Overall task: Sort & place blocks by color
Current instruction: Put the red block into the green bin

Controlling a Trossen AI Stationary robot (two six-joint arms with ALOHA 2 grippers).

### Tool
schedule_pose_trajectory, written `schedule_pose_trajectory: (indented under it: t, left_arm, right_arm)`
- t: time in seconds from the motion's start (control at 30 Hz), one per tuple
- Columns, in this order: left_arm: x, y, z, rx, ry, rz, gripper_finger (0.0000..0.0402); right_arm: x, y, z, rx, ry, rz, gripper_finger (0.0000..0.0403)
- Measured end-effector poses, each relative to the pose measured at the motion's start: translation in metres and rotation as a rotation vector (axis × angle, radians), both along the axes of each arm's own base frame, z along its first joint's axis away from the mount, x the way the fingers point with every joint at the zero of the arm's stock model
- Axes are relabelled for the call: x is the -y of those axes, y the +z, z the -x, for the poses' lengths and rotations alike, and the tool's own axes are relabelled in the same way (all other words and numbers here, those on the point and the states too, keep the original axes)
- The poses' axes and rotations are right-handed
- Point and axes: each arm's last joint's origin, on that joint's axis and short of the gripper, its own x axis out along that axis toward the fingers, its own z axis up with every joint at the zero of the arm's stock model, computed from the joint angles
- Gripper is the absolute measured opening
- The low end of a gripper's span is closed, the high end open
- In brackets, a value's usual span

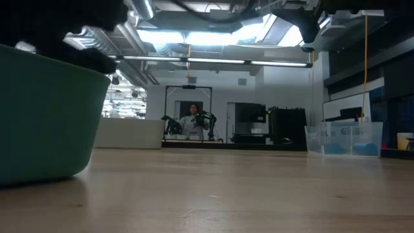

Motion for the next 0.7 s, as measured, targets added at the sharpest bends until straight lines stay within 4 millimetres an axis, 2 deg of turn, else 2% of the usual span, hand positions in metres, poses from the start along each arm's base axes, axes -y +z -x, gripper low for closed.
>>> schedule_pose_trajectory:
  t: [0.17, 0.7]
  left_arm:
    - [-0.0023, -0.0098, 0.0063, -0.038, 0.042, 0.003, 0.0136]
    - [-0.0018, -0.0098, 0.0052, -0.034, 0.096, 0.024, 0.0142]
  right_arm:
    - [0.0000, 0.0000, 0.0000, 0.000, 0.000, 0.000, 0.0351]
    - [0.0000, -0.0001, 0.0000, -0.001, 0.000, 0.000, 0.0351]
